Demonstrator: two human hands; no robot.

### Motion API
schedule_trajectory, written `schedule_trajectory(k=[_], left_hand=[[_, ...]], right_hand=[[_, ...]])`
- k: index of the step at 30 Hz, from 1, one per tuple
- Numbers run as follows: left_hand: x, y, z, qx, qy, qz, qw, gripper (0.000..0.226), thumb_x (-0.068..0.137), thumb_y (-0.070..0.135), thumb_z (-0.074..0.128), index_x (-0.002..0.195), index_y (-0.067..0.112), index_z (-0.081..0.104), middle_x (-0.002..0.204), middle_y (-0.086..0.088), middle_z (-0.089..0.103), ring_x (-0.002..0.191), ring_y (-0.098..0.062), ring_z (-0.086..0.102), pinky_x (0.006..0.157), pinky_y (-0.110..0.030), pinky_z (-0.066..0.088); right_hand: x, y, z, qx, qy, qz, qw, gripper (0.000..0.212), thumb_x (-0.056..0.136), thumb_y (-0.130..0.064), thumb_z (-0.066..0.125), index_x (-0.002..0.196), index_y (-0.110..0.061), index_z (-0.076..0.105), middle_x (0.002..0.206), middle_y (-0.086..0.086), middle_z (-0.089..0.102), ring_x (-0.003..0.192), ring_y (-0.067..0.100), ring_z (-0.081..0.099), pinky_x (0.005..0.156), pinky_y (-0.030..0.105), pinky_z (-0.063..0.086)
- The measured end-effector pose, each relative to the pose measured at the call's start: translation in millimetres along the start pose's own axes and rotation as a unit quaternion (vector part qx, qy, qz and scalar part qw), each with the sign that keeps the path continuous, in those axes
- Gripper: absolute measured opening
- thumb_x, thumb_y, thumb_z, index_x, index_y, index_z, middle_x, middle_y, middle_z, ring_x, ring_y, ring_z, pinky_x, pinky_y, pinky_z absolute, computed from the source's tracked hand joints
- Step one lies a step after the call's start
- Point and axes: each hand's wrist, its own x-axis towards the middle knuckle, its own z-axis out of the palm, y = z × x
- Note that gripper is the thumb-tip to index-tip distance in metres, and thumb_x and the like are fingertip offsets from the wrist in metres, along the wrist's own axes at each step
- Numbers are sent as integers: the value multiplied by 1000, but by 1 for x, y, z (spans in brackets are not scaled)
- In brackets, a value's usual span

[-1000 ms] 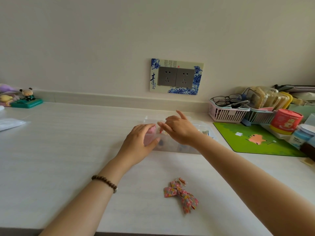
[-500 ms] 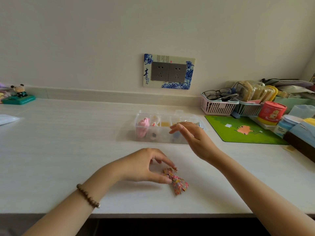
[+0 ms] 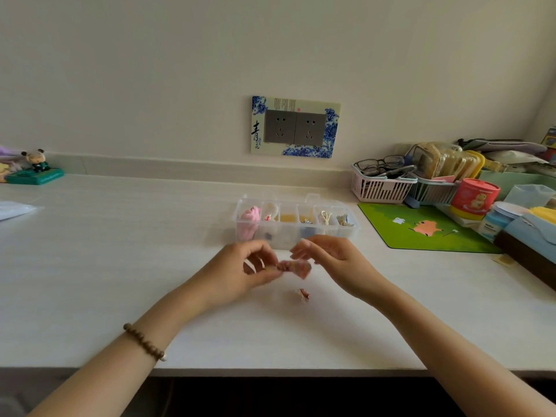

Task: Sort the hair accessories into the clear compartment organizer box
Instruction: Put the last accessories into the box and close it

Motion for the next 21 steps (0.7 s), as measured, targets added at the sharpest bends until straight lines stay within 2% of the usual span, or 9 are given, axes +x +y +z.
schedule_trajectory(k=[3, 6, 8, 10, 13, 15, 17, 19, 21], left_hand=[[15, 6, -5, 3, 84, 54, 995, 12, 78, 23, 72, 82, 21, 62, 79, 4, 64, 71, -9, 60, 66, -18, 48], [33, 6, -7, 19, 135, 91, 986, 19, 75, 19, 75, 87, 20, 60, 81, 8, 61, 71, -4, 58, 66, -17, 49], [45, 1, -9, 31, 160, 103, 981, 25, 75, 20, 75, 94, 22, 59, 88, 5, 59, 76, -6, 57, 68, -18, 49], [53, -9, -10, 53, 176, 97, 978, 35, 77, 29, 73, 107, 25, 57, 100, 6, 59, 90, -7, 55, 76, -14, 46], [59, -31, -11, 114, 198, 43, 973, 52, 81, 37, 66, 127, 19, 49, 123, 2, 56, 115, -15, 47, 89, -13, 33], [59, -44, -11, 153, 160, 4, 975, 66, 80, 48, 63, 134, 17, 42, 133, -1, 50, 125, -17, 40, 99, -21, 30], [58, -53, -11, 188, 124, -4, 974, 77, 74, 62, 53, 136, 17, 40, 136, -1, 47, 130, -18, 36, 107, -28, 29], [57, -56, -13, 193, 119, 2, 974, 83, 70, 68, 42, 136, 17, 40, 139, 0, 45, 134, -18, 32, 111, -32, 28], [56, -54, -13, 183, 119, 7, 976, 79, 74, 65, 46, 137, 18, 38, 142, 1, 42, 136, -16, 28, 113, -33, 25]], right_hand=[[10, -12, 5, 93, -4, 33, 995, 35, 89, -40, 48, 98, -11, 66, 85, 0, 72, 75, 13, 69, 63, 20, 51], [25, -19, 6, 214, 29, 58, 975, 23, 89, -22, 56, 106, -9, 64, 89, 8, 72, 74, 17, 70, 67, 23, 56], [37, -19, 6, 237, 64, 60, 968, 26, 86, -15, 60, 112, -9, 60, 87, 8, 72, 73, 15, 70, 70, 23, 58], [50, -18, 4, 242, 110, 69, 962, 31, 84, -12, 63, 112, -6, 51, 82, 7, 70, 66, 11, 69, 66, 21, 57], [75, -18, -7, 168, 146, 57, 973, 21, 85, -11, 62, 99, -2, 50, 78, 4, 68, 56, 4, 66, 56, 17, 53], [95, -18, -13, 102, 141, 32, 984, 11, 87, -14, 61, 91, -4, 59, 78, 5, 68, 58, 6, 64, 55, 17, 51], [114, -18, -16, 20, 130, 12, 991, 15, 89, -17, 59, 93, -4, 65, 80, 6, 69, 59, 7, 60, 53, 15, 47], [132, -17, -14, -79, 86, 5, 993, 20, 89, -19, 58, 96, -3, 68, 80, 5, 68, 59, 8, 55, 52, 13, 44], [145, -13, -9, -152, 18, 24, 988, 21, 88, -21, 59, 97, -5, 69, 83, 6, 69, 66, 14, 55, 60, 20, 46]])
